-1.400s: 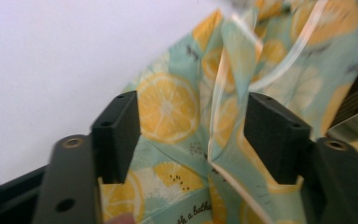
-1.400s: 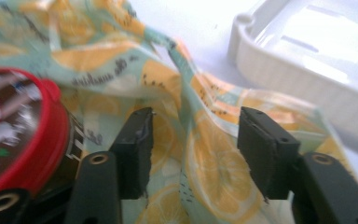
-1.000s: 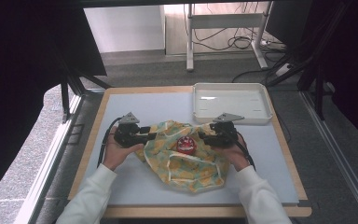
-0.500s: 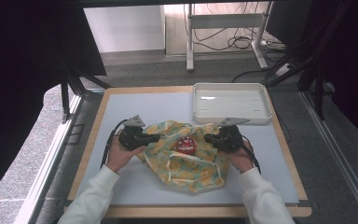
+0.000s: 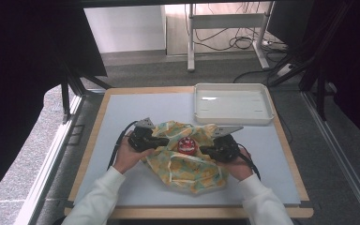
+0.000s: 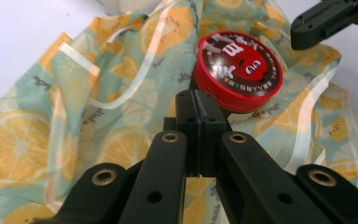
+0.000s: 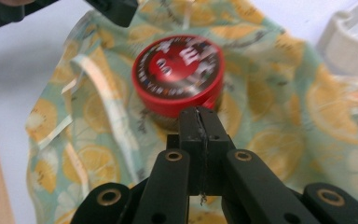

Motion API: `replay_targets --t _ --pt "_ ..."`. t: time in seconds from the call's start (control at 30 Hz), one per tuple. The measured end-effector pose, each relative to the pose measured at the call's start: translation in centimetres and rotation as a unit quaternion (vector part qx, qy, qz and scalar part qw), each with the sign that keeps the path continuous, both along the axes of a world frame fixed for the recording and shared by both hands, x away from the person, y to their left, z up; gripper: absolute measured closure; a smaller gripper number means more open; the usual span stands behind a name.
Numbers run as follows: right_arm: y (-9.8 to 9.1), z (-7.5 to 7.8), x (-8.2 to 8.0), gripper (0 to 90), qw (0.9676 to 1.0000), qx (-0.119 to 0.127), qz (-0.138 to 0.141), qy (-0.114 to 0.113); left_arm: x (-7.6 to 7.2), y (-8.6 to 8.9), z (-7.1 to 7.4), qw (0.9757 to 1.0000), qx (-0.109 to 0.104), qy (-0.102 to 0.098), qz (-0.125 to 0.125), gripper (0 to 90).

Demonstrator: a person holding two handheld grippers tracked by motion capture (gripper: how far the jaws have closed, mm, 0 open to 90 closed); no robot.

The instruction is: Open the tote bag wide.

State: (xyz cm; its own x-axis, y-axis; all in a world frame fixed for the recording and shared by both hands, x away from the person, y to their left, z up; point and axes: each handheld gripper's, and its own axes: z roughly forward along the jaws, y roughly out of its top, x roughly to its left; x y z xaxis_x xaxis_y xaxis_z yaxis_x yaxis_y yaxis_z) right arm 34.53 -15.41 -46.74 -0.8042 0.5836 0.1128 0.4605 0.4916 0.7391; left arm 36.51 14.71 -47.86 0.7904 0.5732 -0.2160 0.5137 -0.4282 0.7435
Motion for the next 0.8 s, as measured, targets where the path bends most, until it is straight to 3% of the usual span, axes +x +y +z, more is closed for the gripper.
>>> replay_targets --t 0.2,0.57,0.8 --pt "0.6 -0.9 -0.6 89.3 0.9996 -0.016 0.02 0.01 0.4 -1.1 -0.8 0.9997 0.006 0.024 -0.003 90.0" --pt "2.5 -2.4 -1.5 89.3 0.9978 -0.028 0.051 0.032 1.7 -2.1 -3.0 0.9985 0.031 0.045 0.01 90.0" --pt "3.5 -3.4 -2.9 89.3 0.9952 -0.033 0.081 0.043 2.3 -2.3 -3.7 0.9979 0.035 0.051 0.016 90.0"
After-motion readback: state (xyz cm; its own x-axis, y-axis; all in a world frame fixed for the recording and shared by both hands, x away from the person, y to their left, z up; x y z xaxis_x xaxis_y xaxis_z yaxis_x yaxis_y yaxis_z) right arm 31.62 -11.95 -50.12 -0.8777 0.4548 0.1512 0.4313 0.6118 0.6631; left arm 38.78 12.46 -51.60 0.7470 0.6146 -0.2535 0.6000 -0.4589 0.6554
